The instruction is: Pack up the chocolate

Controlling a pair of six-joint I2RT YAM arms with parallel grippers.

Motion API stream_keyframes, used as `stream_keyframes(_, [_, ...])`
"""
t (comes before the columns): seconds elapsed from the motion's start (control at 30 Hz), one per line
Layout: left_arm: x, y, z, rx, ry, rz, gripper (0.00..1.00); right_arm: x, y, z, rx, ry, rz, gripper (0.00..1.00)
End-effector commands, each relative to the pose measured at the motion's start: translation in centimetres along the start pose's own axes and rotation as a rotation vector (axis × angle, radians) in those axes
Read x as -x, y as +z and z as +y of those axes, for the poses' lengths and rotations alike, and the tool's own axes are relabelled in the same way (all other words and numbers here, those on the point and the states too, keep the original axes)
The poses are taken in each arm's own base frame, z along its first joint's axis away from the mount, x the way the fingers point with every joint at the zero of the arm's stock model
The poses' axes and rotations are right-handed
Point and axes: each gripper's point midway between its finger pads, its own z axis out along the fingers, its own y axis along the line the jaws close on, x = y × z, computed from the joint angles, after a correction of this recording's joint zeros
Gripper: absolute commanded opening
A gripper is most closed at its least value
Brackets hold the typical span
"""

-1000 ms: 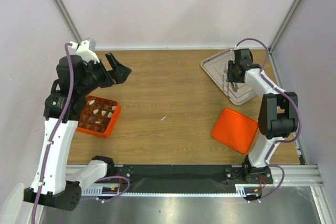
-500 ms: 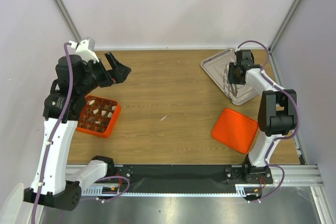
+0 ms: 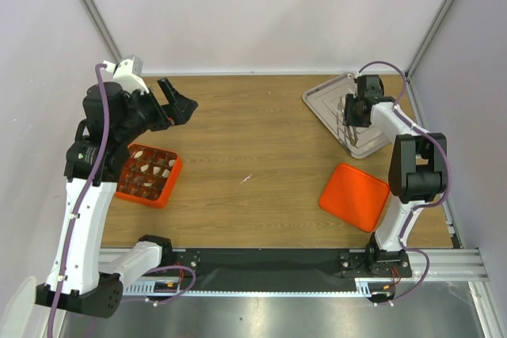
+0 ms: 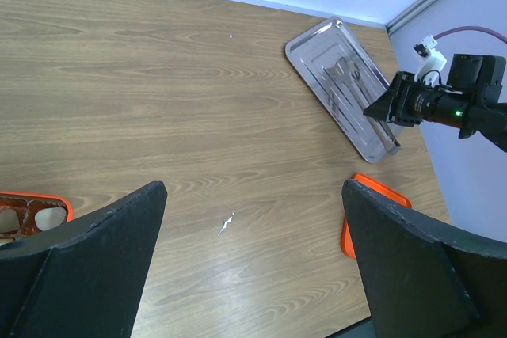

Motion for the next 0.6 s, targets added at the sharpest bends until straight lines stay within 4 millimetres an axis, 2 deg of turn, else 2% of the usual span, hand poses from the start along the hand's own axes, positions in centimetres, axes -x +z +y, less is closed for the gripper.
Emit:
stream_keyframes(0.0, [2.3,-0.8,-0.9,-0.019,0.005,-0.074,1.0,2.1,-0.4,0.3,0.024,0.006,-0.048,0.41])
stream_keyframes(0.1, [2.5,-1.0,-1.0,-0.019,0.006,-0.079,1.0,2.3,-0.8,0.5,0.031,0.005,-0.052,0.33])
stream_keyframes(0.17, [2.8,-1.2,-1.2,-0.02,0.01,-0.088,1.0,2.7,-1.3,0.5,0.031,0.011,-0.061,0.34])
stream_keyframes(0.4, [3.4,-1.2,-1.4,-0.023,0.01,-0.095,1.0,4.7,-5.6,1.5,0.086,0.015,-0.131,0.35])
stream_keyframes(0.57, [3.4,-0.9,-1.4,-0.024,0.004,-0.092,1.0,4.7,-7.1,2.4,0.135,0.033,-0.132,0.34])
